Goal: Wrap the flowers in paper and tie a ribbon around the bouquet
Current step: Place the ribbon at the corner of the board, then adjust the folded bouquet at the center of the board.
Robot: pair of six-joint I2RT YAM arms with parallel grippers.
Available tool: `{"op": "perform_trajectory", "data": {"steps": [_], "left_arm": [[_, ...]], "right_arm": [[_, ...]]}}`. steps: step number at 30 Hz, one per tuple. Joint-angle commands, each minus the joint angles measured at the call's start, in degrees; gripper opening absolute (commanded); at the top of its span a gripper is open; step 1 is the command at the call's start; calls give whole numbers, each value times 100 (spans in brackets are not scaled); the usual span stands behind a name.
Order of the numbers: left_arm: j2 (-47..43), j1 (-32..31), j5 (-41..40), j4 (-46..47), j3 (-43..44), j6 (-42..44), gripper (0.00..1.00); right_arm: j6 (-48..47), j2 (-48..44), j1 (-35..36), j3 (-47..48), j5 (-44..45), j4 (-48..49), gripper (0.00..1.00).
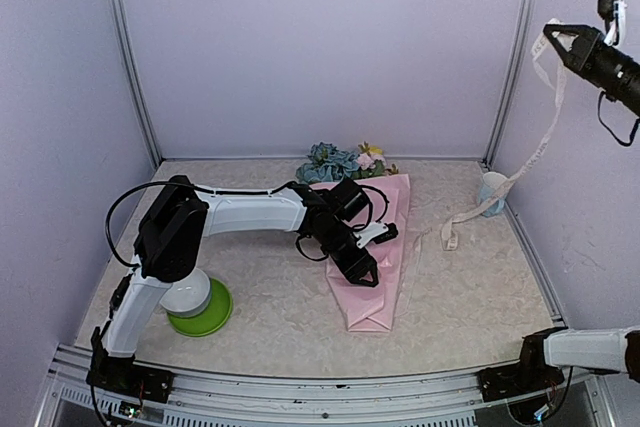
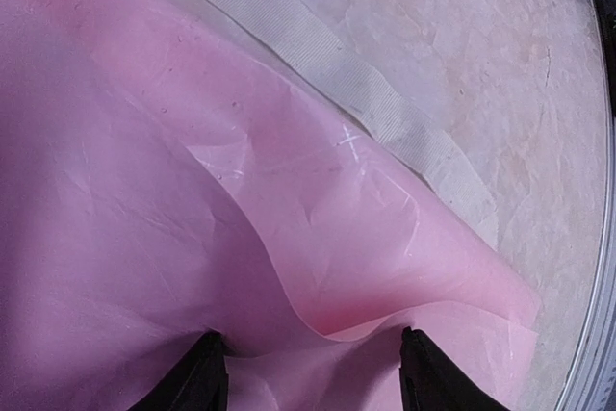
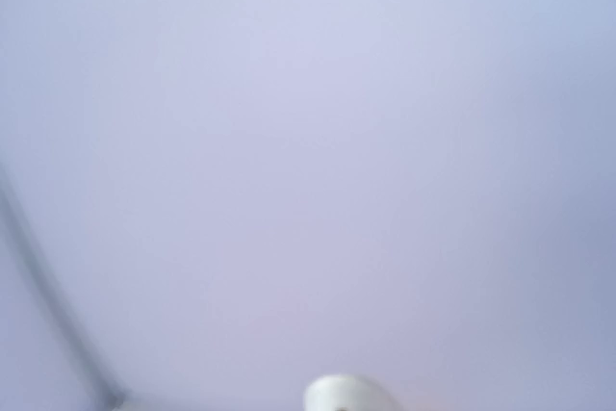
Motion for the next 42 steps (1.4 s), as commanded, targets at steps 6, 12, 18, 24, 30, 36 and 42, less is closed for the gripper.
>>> {"op": "perform_trajectory", "data": {"steps": [6,12,18,24,30,36,42], "left_arm": [[70,-21,82,-131,-121,25,60],[71,-21,97,-130,-121,26,60],[69,-12,121,-118,-128,29,60],[64,-12,111,-121,-134,19,60],[50,-12,106,-96,-165,7,60],[34,-4,112,-61,-198,10,60],[37,-3,145,-51,-209,10,61]], "right_arm": [[1132,-192,608,-4433,-1839,800,0],[2042,826,3194,-6340,-1459,1560,0],[2048,937,3667,-6617,-1235,798,47],[1532,1127,3238,-5777,-757,311,65],[1753,1626,2132,-5724,-986,1455,41],[2441,2256,1774,-5943,-1635,3449,24],[2489,3099,1874,-5741,-1831,3695,29]]}}
